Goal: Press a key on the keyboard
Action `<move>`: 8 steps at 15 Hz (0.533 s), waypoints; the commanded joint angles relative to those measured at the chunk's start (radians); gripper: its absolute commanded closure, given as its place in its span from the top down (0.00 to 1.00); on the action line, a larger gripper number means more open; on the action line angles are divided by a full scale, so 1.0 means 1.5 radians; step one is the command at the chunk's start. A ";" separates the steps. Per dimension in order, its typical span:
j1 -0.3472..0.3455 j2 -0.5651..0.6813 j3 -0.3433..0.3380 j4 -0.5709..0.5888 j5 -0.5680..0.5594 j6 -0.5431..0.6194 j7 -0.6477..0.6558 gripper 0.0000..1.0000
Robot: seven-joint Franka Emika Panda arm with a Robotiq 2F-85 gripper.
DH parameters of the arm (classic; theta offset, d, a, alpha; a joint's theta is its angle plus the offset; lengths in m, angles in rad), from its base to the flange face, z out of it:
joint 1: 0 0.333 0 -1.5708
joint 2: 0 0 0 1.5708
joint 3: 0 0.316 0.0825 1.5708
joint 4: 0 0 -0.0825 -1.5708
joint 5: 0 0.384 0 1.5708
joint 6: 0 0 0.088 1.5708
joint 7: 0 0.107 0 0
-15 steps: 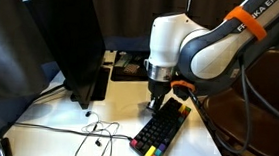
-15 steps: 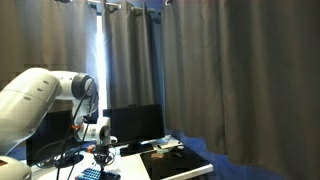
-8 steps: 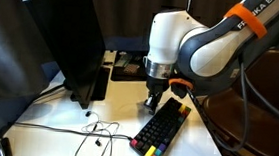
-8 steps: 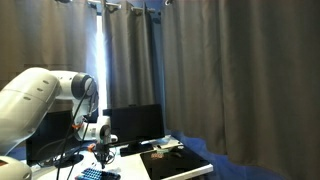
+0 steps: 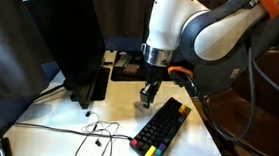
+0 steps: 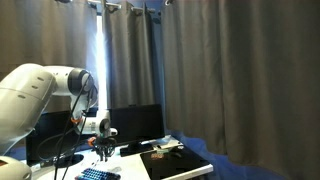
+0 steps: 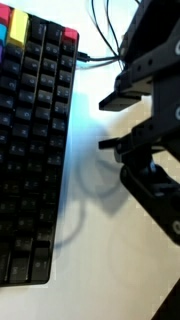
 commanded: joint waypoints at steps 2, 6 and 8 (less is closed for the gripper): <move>-0.014 -0.069 0.022 -0.035 0.005 -0.055 -0.012 0.76; -0.023 -0.136 0.034 -0.065 0.005 -0.086 -0.012 0.99; -0.032 -0.171 0.045 -0.081 0.009 -0.106 -0.019 1.00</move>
